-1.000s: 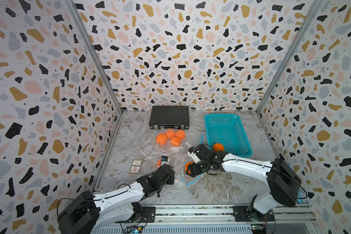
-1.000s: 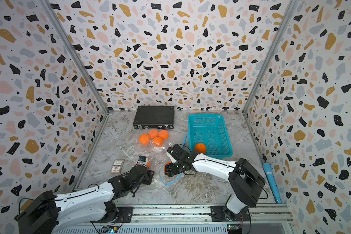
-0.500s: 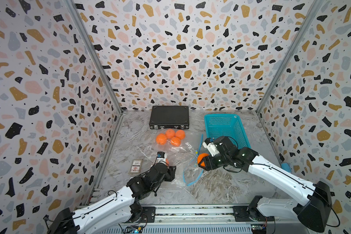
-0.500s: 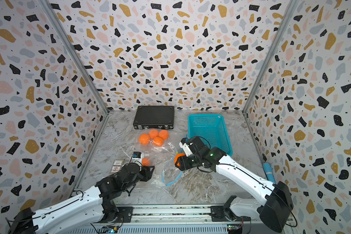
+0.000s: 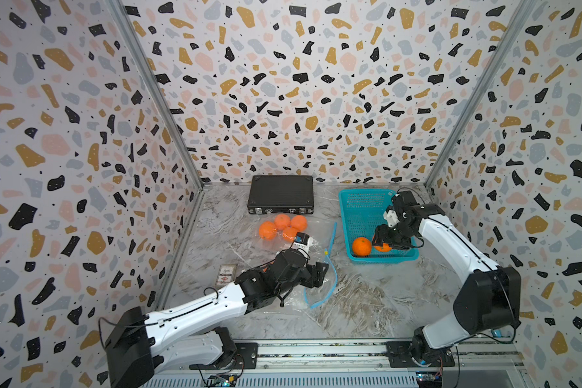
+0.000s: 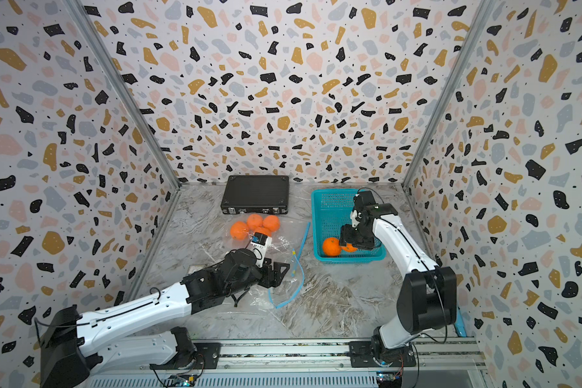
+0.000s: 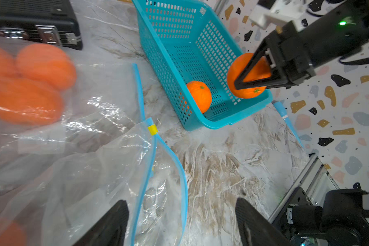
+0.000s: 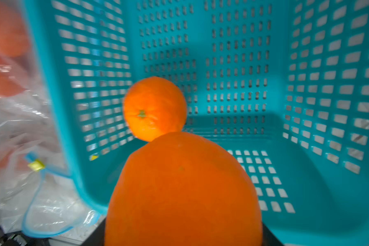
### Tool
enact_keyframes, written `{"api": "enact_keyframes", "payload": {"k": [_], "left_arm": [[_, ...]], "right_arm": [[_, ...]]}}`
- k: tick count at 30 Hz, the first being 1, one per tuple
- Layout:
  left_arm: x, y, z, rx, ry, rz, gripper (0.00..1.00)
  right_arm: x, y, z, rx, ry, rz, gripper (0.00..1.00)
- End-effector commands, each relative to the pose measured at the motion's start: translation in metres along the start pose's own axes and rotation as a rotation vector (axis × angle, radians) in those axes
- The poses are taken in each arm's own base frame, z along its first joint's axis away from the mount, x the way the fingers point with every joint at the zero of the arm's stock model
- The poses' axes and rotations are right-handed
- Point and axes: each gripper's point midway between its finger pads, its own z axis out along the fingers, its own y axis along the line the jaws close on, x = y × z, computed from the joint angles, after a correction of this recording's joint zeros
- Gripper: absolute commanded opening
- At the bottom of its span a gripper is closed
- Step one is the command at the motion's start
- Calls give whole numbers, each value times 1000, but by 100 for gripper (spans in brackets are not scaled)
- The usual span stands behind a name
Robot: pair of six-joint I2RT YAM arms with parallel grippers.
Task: Open the zip-top bag and take out the orange
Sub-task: Place the orange in the basket.
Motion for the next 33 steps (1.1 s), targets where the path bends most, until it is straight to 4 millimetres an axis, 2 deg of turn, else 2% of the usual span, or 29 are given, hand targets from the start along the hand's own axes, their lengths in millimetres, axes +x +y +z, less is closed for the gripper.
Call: {"api": "enact_keyframes", "payload": {"k": [1,3,8,15,17,19,21,26,33], "left_arm": [[-17,-16,4,39,-31,38,80],[-14,-19,9,57,-17,45,80],[-4,-11,13,35,-5,52,81],[9,-9,14,53,22,43,81],[12,-7,16,51,21,39,81],[12,-5,18,43,17,35,81],[14,-6,21,45,26,32,81],[17,-4,23,36,36,29,81],[10,12,7,-40,-6,39,84]], "right_arm": [[11,-14,2,29,103,13,56],[12,-24,16,50,176,27,55],[5,-35,46,69,255,27,55],[-4,-46,60,112,270,11,58],[-3,-48,57,124,260,12,65],[-6,-48,55,128,229,7,78],[-8,-48,53,126,213,2,86],[-12,-45,46,119,183,3,88],[-19,-34,8,101,42,-11,90]]}}
